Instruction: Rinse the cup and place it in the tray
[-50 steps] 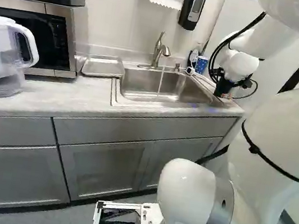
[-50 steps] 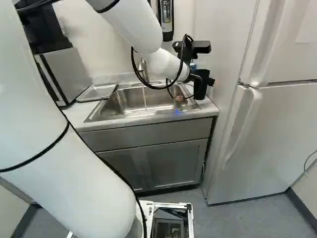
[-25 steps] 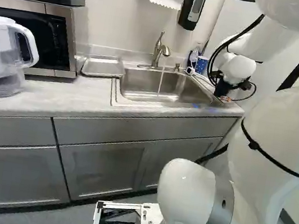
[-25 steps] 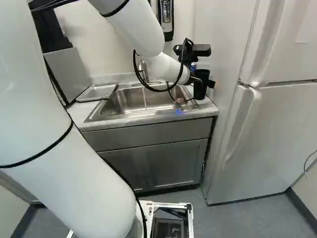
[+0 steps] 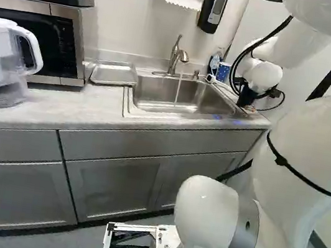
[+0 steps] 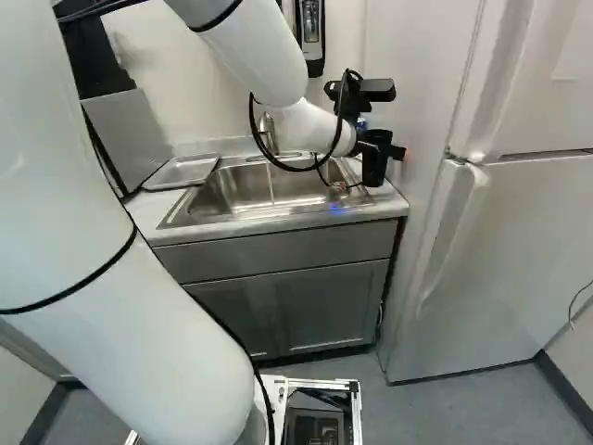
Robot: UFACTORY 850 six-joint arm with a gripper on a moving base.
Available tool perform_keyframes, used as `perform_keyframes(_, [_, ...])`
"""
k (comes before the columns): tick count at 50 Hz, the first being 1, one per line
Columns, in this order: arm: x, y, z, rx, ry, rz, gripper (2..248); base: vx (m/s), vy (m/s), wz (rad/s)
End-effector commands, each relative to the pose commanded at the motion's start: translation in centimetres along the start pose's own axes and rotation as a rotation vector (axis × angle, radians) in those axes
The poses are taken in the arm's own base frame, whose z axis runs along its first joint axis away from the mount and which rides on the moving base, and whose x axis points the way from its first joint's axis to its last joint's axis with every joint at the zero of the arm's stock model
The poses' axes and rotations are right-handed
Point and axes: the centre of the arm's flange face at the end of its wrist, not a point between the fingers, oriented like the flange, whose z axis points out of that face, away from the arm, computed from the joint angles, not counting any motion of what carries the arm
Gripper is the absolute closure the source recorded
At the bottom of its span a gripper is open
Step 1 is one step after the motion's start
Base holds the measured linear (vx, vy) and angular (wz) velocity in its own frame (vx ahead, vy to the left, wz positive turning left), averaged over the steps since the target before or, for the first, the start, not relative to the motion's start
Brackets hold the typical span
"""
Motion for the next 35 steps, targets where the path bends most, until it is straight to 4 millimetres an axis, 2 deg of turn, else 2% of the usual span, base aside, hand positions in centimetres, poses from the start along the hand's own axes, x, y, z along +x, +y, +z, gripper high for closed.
perform_keyframes(25, [-2.0,-0.1,1.3,-0.002,-0.049,-0.008,3,0.0,0.0,0.0])
perform_keyframes(35, [-2.0,-0.1,1.3,-0.002,-0.049,-0.008,3,0.0,0.0,0.0])
